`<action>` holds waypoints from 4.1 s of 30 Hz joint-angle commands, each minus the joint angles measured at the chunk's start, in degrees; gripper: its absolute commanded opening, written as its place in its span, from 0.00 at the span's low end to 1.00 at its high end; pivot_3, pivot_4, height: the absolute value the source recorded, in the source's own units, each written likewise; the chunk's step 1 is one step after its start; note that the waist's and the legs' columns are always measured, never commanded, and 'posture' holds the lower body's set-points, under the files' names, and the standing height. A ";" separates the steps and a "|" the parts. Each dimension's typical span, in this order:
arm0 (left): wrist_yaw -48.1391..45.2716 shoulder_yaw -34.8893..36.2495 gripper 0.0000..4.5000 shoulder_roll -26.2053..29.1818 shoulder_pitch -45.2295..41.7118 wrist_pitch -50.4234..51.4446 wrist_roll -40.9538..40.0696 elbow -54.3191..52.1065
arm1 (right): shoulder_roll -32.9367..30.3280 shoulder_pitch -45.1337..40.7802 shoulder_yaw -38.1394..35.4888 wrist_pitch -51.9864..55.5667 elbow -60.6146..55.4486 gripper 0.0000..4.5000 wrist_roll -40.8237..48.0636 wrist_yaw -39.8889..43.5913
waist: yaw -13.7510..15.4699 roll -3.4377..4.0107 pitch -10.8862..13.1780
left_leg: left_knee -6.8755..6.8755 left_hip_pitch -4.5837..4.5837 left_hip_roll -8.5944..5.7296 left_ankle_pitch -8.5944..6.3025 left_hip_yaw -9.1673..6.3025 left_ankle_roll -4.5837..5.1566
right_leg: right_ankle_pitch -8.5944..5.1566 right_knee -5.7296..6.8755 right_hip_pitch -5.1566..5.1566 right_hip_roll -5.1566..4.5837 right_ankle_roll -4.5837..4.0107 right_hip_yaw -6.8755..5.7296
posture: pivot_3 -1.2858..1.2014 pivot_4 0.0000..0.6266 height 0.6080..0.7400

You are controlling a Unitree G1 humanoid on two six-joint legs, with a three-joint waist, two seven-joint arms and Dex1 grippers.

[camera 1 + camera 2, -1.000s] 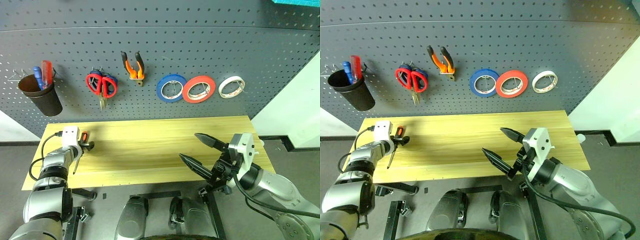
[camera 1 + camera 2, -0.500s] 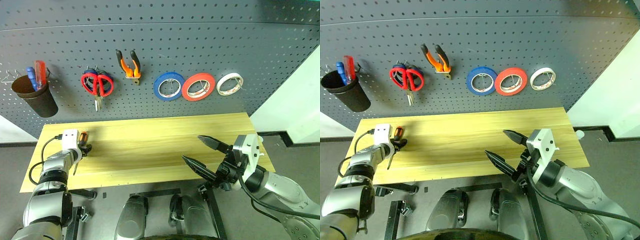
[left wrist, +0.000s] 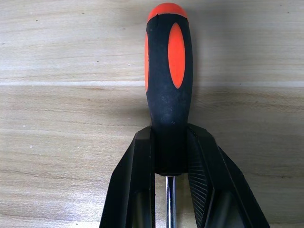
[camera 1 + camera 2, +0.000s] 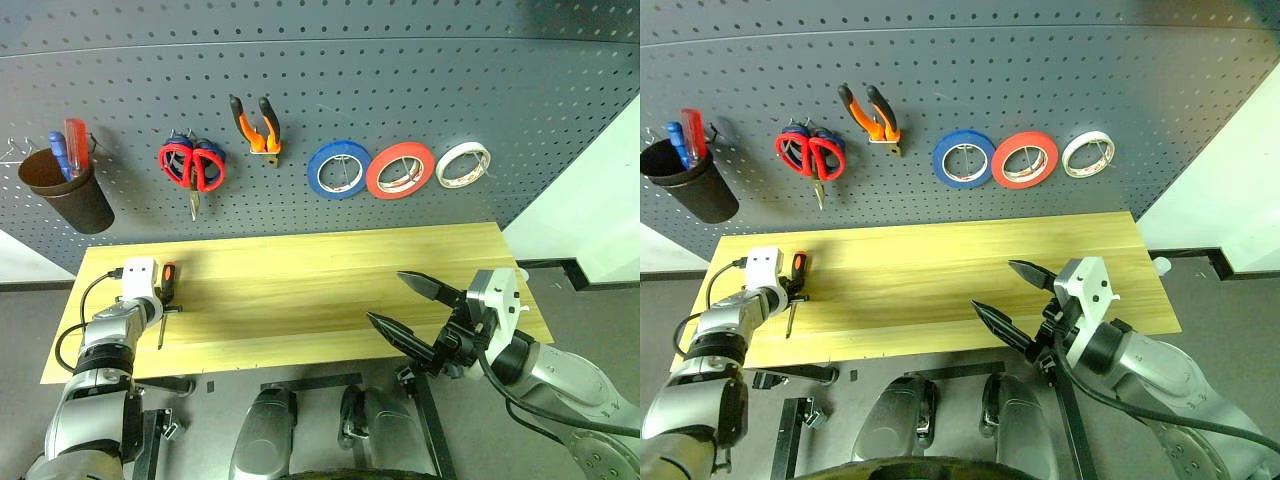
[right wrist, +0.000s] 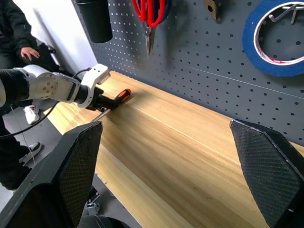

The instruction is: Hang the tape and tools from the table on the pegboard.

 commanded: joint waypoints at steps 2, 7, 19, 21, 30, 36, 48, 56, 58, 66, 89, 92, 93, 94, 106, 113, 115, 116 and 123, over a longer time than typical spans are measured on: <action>0.56 4.15 0.12 -0.01 4.76 5.70 -4.47 -16.08 | 0.06 -1.57 0.26 -0.83 -1.33 1.00 0.09 0.15 | -0.12 -0.11 0.07 | -0.05 -0.02 0.00 0.00 0.00 0.00 | 0.00 -0.04 -0.02 0.00 0.00 0.00 | 0.59 0.33 0.51; 2.71 8.53 0.12 -1.94 13.96 14.64 -9.67 -37.48 | 1.02 -3.70 2.32 -1.27 0.35 1.00 -1.42 0.30 | 0.03 -0.12 0.08 | -0.22 -0.03 0.00 0.00 -0.01 0.00 | 0.01 -0.29 0.03 0.01 0.02 0.00 | 0.60 0.32 0.51; 8.92 6.97 0.12 -9.28 32.64 6.11 -5.13 -67.59 | 4.93 -7.89 7.50 -6.68 7.88 1.00 -8.60 3.02 | 1.07 -0.16 -0.02 | -0.76 0.06 -0.04 0.05 0.01 -0.09 | 0.01 -0.73 0.12 0.08 0.06 0.02 | 0.63 0.23 0.51; 9.83 5.84 0.12 -9.87 33.57 0.17 -1.84 -69.32 | 5.63 -8.81 8.04 -7.90 9.47 1.00 -9.74 3.65 | 1.90 -0.24 -0.12 | -0.74 0.08 -0.03 0.06 0.02 -0.09 | 0.01 -0.73 0.16 0.11 0.06 0.02 | 0.64 0.21 0.51; 20.24 5.99 0.12 -12.45 24.55 -11.00 7.54 -75.03 | 10.07 -13.46 10.80 -15.54 20.18 1.00 -16.09 7.14 | 5.33 -0.43 -2.29 | -0.73 0.02 -0.03 0.06 0.03 -0.08 | 0.08 -0.73 0.14 0.24 0.04 -0.04 | 0.67 0.10 0.51; 22.07 8.04 0.12 -8.22 17.95 -19.51 11.94 -70.24 | 11.71 -16.03 10.19 -18.68 23.88 1.00 -16.68 9.53 | 8.40 -0.44 -4.59 | -0.71 0.06 -0.03 0.06 0.06 -0.08 | 0.10 -0.73 0.19 0.30 0.03 -0.07 | 0.68 0.06 0.51; 22.29 5.77 0.12 2.66 -6.28 -38.68 15.17 -41.56 | 14.26 -16.95 9.13 -17.39 18.78 1.00 -10.16 10.46 | 16.32 -0.48 -6.33 | -0.52 0.04 0.05 0.06 0.07 -0.08 | 0.14 -0.70 0.31 0.41 -0.02 -0.44 | 0.67 0.06 0.51; 21.29 -0.03 0.12 2.00 -27.81 -51.94 16.12 -7.30 | 13.94 -15.44 8.68 -15.82 15.31 1.00 -9.71 8.69 | 18.29 -0.45 -6.61 | 0.04 -0.26 -0.06 0.00 0.03 0.02 | 0.20 -0.63 0.33 0.40 0.08 -0.65 | 0.65 0.10 0.51; 20.33 -1.47 0.12 0.90 -31.35 -53.70 16.05 -0.31 | 13.84 -14.51 8.55 -15.27 13.98 1.00 -9.59 7.98 | 18.13 -0.45 -6.62 | 0.24 -0.32 -0.05 -0.04 0.02 0.08 | 0.24 -0.56 0.34 0.36 0.16 -0.66 | 0.65 0.11 0.51; 18.53 -4.22 0.12 -1.88 -38.54 -57.07 15.89 14.32 | 13.54 -11.48 8.34 -14.16 10.76 1.00 -9.94 5.67 | 16.05 -0.45 -6.61 | 0.47 -0.45 -0.06 -0.09 0.04 0.16 | 0.38 -0.56 0.30 0.35 0.33 -0.62 | 0.63 0.13 0.51; 20.55 -4.58 0.34 -0.64 -35.84 -59.23 16.95 16.12 | 12.63 -10.59 9.30 -12.26 9.25 1.00 -11.10 3.07 | 12.25 -0.47 -6.58 | 0.61 -0.36 -0.05 -0.08 0.03 0.17 | 0.38 -0.28 0.29 0.31 0.30 -0.56 | 0.63 0.17 0.51; 21.61 -5.07 0.56 -0.04 -36.11 -59.57 17.66 16.22 | 12.68 -10.92 9.35 -12.12 9.46 1.00 -11.20 3.02 | 12.19 -0.47 -6.58 | 0.62 -0.34 -0.04 -0.08 0.05 0.16 | 0.38 -0.25 0.29 0.31 0.30 -0.54 | 0.63 0.17 0.51; 22.28 -5.08 0.63 0.08 -36.18 -59.89 17.82 16.28 | 12.73 -11.05 9.41 -12.06 9.48 1.00 -11.24 2.94 | 12.19 -0.47 -6.58 | 0.62 -0.33 -0.04 -0.08 0.06 0.17 | 0.38 -0.25 0.29 0.30 0.30 -0.53 | 0.63 0.17 0.51; 22.50 -5.07 0.71 0.17 -36.34 -59.88 17.87 16.43 | 12.74 -11.15 9.41 -12.02 9.50 1.00 -11.25 2.89 | 12.20 -0.47 -6.58 | 0.62 -0.31 -0.04 -0.08 0.07 0.16 | 0.37 -0.24 0.30 0.30 0.30 -0.52 | 0.63 0.17 0.51; 20.71 -3.72 0.99 -1.23 -36.83 -62.68 13.54 10.72 | 12.74 -11.19 9.52 -12.57 10.14 1.00 -12.05 2.79 | 12.41 -0.47 -6.58 | 0.90 -0.34 0.03 -0.09 0.07 0.17 | 0.36 0.00 0.30 0.25 0.31 -0.50 | 0.63 0.16 0.51; 8.25 -4.69 0.99 -1.14 -26.94 -49.45 4.91 -18.14 | 13.30 -12.55 9.54 -14.61 12.69 1.00 -13.42 4.17 | 11.75 -0.34 -6.68 | 1.14 -0.40 0.06 -0.12 0.08 0.22 | 0.37 0.15 0.29 0.25 0.30 -0.48 | 0.64 0.08 0.51; 6.73 -4.68 0.99 -0.68 -21.48 -44.01 3.54 -29.31 | 13.57 -13.38 9.58 -15.76 14.44 1.00 -14.19 4.88 | 11.27 -0.22 -6.82 | 1.18 -0.37 0.05 -0.13 0.09 0.23 | 0.37 0.19 0.33 0.25 0.29 -0.45 | 0.64 0.05 0.51; 6.37 -4.39 0.99 -0.64 -19.36 -41.54 2.96 -33.70 | 13.75 -13.78 9.66 -16.36 15.41 1.00 -14.59 5.26 | 11.23 -0.23 -6.88 | 1.19 -0.35 0.05 -0.13 0.11 0.23 | 0.37 0.21 0.33 0.25 0.29 -0.41 | 0.65 0.04 0.51; 6.68 -4.10 0.99 -3.02 -1.06 -22.90 0.79 -53.88 | 14.91 -16.81 9.00 -22.00 23.86 1.00 -17.01 8.55 | 11.49 0.21 -8.19 | 1.20 -0.22 0.06 -0.13 0.12 0.24 | 0.38 0.23 0.41 0.30 0.29 -0.36 | 0.66 0.00 0.51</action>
